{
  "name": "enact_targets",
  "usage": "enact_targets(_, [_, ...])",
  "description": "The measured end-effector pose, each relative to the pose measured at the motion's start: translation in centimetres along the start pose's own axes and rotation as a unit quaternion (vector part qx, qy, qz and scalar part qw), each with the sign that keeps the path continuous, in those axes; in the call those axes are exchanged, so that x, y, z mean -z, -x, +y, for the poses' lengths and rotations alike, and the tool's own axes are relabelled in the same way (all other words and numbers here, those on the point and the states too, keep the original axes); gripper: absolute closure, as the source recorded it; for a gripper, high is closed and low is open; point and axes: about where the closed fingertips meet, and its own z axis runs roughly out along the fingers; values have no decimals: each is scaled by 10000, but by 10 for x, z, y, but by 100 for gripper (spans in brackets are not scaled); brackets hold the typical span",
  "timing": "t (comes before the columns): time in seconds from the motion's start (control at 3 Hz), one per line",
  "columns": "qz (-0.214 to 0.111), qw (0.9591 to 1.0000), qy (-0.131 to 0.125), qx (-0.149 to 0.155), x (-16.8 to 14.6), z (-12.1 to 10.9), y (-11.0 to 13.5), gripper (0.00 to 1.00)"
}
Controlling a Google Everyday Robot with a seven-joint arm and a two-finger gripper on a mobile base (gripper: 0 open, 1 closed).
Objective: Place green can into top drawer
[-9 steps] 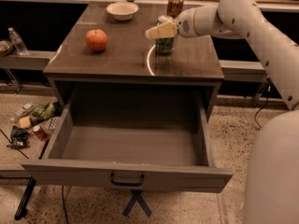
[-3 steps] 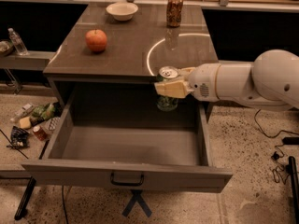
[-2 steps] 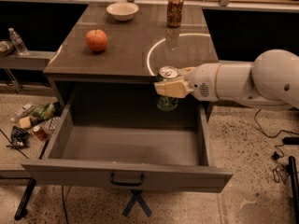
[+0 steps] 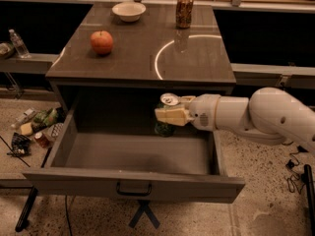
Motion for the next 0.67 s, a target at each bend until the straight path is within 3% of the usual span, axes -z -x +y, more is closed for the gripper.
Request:
enact_targets(0.33, [-128,9994,319,61,-23,1,-31,84])
enact_targets(0.67, [-266,9981,545,62,-46,4,-59,60])
